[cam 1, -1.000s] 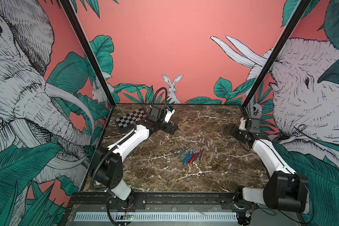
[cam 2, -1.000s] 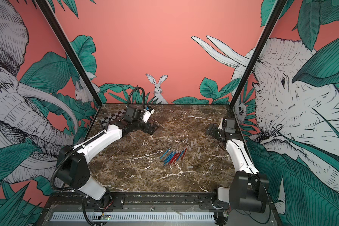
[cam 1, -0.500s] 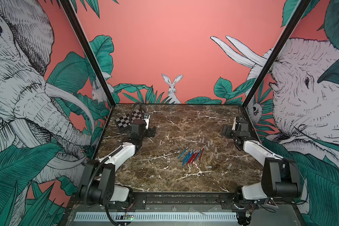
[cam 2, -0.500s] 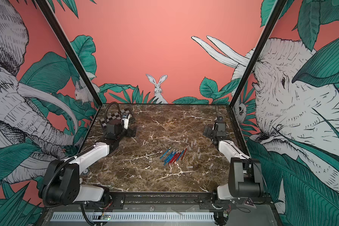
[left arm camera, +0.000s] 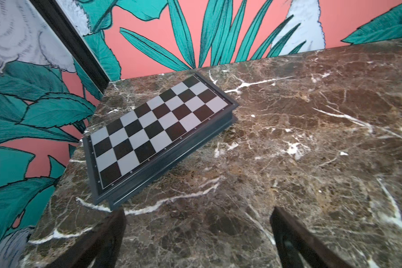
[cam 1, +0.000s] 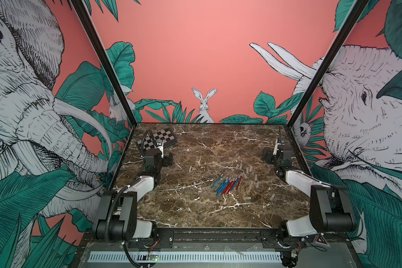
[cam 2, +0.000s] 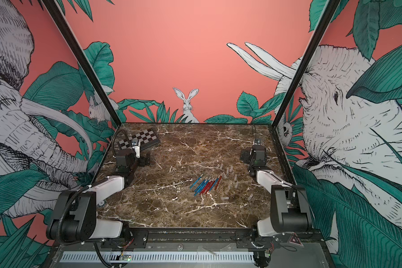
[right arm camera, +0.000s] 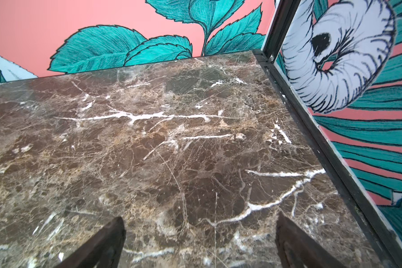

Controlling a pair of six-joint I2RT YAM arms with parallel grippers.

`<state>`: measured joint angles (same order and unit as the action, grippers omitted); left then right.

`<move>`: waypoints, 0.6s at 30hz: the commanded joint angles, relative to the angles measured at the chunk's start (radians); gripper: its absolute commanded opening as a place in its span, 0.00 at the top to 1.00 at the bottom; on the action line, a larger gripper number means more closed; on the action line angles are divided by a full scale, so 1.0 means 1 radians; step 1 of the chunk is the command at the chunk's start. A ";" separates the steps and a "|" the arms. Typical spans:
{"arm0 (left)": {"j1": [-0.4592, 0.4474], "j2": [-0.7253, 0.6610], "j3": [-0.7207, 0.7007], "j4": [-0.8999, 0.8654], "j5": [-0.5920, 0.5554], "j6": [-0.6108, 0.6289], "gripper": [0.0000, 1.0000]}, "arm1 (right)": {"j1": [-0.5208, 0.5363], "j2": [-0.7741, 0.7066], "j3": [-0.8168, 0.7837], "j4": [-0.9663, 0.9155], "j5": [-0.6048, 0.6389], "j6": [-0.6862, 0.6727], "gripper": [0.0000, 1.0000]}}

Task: Remove protective caps from carving knives
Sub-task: Reset both arms

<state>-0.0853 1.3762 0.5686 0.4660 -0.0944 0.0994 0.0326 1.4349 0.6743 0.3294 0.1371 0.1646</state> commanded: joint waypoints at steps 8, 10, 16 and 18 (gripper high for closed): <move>0.025 0.074 -0.065 0.149 0.028 0.017 0.01 | 0.059 -0.086 -0.058 0.025 0.082 -0.059 0.02; 0.037 0.114 -0.060 0.184 0.045 0.016 0.01 | 0.068 -0.087 -0.057 0.011 0.087 -0.059 0.02; 0.068 0.142 -0.070 0.226 0.105 -0.005 0.01 | 0.102 -0.074 -0.138 0.055 0.150 -0.065 0.02; 0.069 0.142 -0.076 0.235 0.108 -0.003 0.01 | 0.107 -0.062 -0.148 0.079 0.153 -0.066 0.02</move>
<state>-0.0235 1.5299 0.5011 0.6395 -0.0189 0.0994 0.1314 1.3636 0.5434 0.3481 0.2512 0.1047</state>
